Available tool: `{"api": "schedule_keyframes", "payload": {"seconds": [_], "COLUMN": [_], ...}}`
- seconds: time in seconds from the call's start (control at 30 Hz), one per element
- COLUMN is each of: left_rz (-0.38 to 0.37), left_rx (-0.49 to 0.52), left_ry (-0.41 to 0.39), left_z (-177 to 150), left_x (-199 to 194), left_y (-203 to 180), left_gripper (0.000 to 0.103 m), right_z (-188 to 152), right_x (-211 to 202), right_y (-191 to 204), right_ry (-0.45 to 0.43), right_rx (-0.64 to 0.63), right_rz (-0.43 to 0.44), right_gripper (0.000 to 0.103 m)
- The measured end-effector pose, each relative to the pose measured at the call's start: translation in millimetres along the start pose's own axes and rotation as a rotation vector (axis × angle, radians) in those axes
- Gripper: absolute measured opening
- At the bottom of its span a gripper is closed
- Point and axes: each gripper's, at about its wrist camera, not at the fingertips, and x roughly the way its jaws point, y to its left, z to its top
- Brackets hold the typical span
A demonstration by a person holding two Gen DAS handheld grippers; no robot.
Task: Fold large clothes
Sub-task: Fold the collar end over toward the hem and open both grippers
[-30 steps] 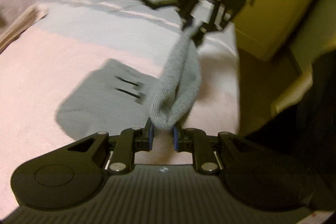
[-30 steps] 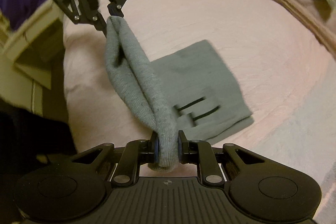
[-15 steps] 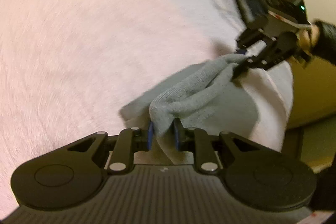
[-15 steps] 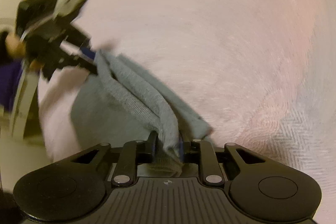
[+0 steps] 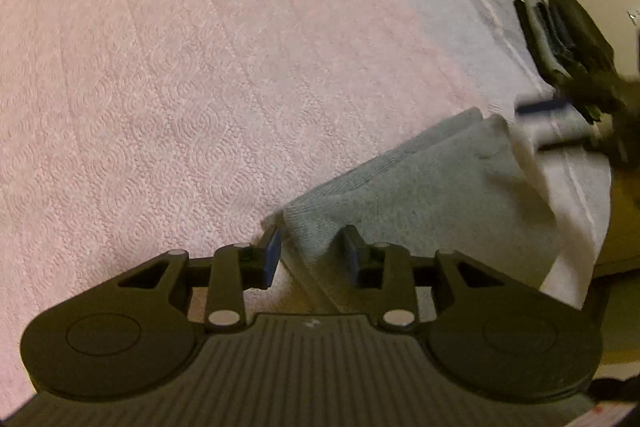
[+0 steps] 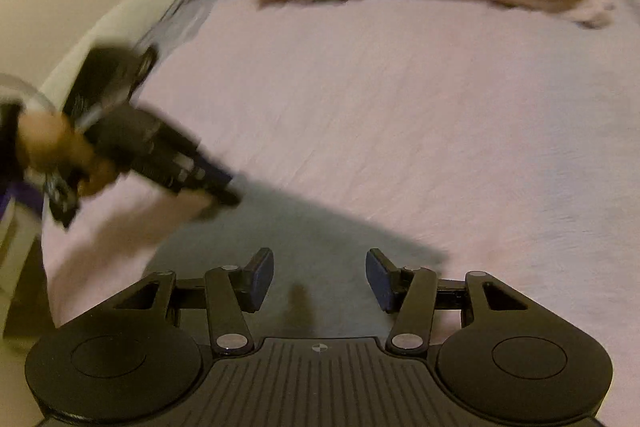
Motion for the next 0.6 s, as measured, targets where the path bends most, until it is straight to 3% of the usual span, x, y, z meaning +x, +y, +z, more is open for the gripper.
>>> {"api": "schedule_keyframes", "payload": {"seconds": [0.17, 0.27, 0.43, 0.6], "left_rz": [0.001, 0.008, 0.076, 0.024], "left_rx": [-0.032, -0.055, 0.032, 0.171], "left_ry": [-0.022, -0.046, -0.106, -0.113], "left_z": [-5.2, -4.9, -9.9, -30.4], "left_x": [7.3, 5.3, -43.5, -67.1], "left_y": [11.0, 11.3, -17.6, -68.1], "left_gripper": [0.032, 0.032, 0.026, 0.027], "right_z": [-3.8, -2.3, -2.9, -2.0], "right_x": [37.5, 32.0, 20.3, 31.3], "right_y": [-58.0, -55.3, -49.4, -45.0], "right_ry": [-0.038, -0.026, 0.01, -0.002], "right_rx": [0.237, 0.218, 0.201, 0.183], "right_rz": [0.024, 0.024, 0.008, -0.016], "right_gripper": [0.041, 0.041, 0.041, 0.042]}}
